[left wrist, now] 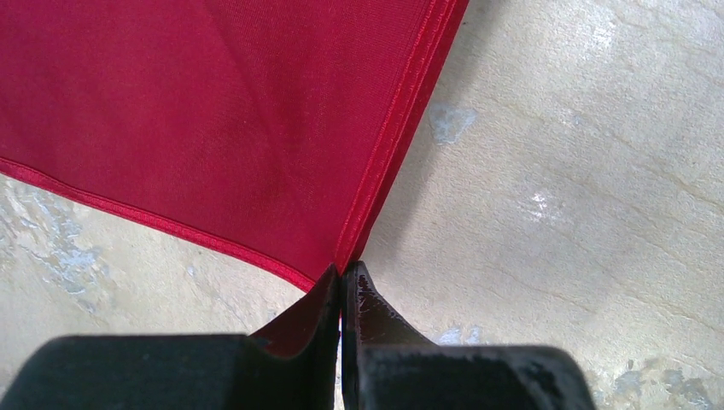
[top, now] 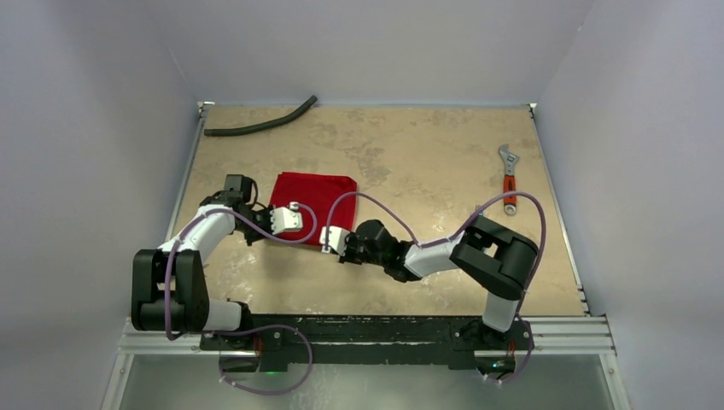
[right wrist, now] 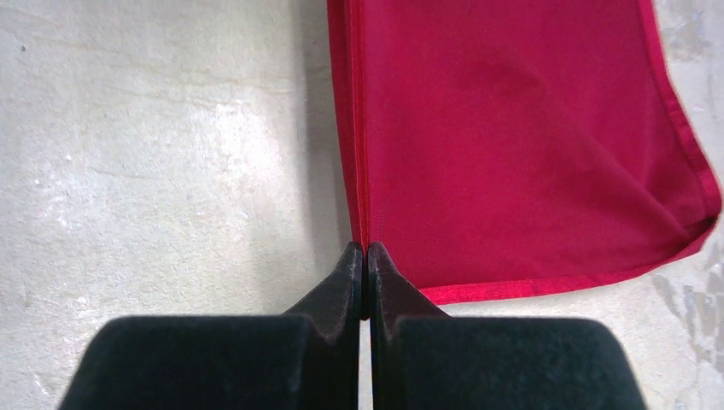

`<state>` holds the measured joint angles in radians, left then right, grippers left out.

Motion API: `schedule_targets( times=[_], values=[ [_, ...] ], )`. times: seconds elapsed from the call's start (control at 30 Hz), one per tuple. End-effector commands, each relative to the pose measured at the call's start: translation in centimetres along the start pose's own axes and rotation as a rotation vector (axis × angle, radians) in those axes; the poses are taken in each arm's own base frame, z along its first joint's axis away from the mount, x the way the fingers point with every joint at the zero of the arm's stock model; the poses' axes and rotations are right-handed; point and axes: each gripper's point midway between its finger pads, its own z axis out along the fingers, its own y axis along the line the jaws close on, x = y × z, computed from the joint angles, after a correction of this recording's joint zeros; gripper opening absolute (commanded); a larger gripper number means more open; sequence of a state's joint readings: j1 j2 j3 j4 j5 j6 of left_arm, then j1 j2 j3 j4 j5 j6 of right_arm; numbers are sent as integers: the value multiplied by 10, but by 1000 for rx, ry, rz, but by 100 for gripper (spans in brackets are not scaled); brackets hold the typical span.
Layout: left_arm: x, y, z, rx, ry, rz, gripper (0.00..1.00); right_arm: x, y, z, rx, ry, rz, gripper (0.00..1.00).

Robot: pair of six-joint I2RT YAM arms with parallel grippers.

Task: Fold the napkin into a case and place the utensils inside
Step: Pick up the upper triangle-folded napkin from the center of the board.

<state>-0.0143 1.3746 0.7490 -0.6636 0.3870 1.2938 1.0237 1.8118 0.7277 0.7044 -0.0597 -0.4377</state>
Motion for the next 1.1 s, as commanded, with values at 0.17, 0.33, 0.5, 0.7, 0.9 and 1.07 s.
schedule_targets(
  times=[0.17, 0.33, 0.5, 0.7, 0.9, 1.07],
  values=[
    [-20, 19, -15, -31, -64, -4, 0, -65, -25, -17, 62, -105, 74, 0],
    [-38, 24, -32, -35, -113, -40, 0, -70, -24, -25, 49, -89, 102, 0],
    [-41, 16, -44, -36, -116, -26, 0, -66, -18, -35, 33, -82, 120, 0],
    [-20, -4, -25, -3, -62, -15, 0, -42, 15, -31, -60, -47, 59, 52],
    [-22, -1, -27, -1, -65, -16, 0, -42, 22, -19, -85, -62, 34, 61],
    [-32, 8, -40, 0, -77, -13, 0, -43, 17, -9, -1, -83, 4, 75]
  ],
)
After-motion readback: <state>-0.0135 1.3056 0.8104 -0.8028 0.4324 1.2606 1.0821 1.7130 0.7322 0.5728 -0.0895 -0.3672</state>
